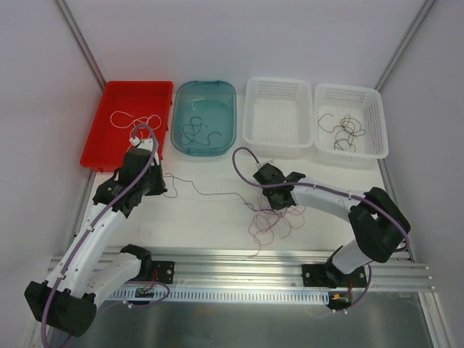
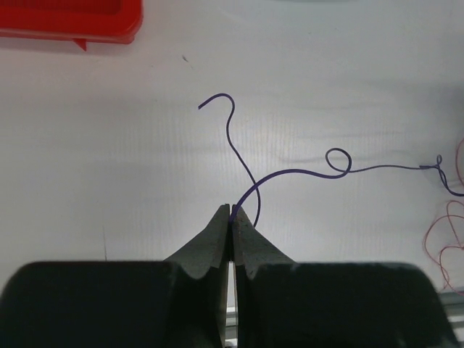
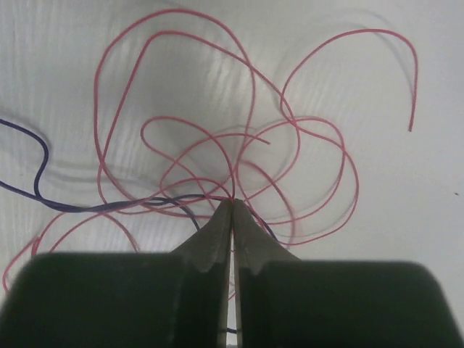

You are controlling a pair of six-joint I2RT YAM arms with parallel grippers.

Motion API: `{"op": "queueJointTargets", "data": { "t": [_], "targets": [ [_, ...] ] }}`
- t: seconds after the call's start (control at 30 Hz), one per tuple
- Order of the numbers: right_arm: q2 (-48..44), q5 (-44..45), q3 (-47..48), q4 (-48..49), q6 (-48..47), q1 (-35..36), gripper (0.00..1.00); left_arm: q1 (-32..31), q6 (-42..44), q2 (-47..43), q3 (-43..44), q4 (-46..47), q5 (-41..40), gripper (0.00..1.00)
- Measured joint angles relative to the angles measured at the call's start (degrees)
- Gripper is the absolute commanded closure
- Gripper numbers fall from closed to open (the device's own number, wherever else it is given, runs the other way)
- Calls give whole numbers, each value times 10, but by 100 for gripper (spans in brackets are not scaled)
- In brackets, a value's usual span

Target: Untangle the cables

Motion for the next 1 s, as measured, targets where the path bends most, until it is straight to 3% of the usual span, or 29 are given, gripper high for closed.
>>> {"op": "queueJointTargets", "data": {
  "t": [0.13,0.5,0.73,0.8,0.9,0.93,0.97,1.0],
  "targets": [
    [-56,1,3,-16,-4,-60,99,4,9,2,0,0,-47,100],
    [-341,-92,36,-81,-6,-414,99,136,21,7,2,0,-134,100],
    [-361,-201,38,-101,2,-453,99,154,18,-5,13,0,-116,100],
    [-351,-223,25,-100,5,-453,93,154,17,-7,14,1,-93,100],
    [-331,-247,-10,-99,9,-451,76,154,15,-6,11,2,-47,86],
    [-325,-250,-21,-100,10,-449,64,154,15,-6,9,2,-33,79],
    [-319,-252,-33,-100,11,-446,59,154,16,-5,4,5,-16,63],
    [-314,-255,-42,-101,11,-441,55,154,18,-4,-2,6,4,59]
  ]
}}
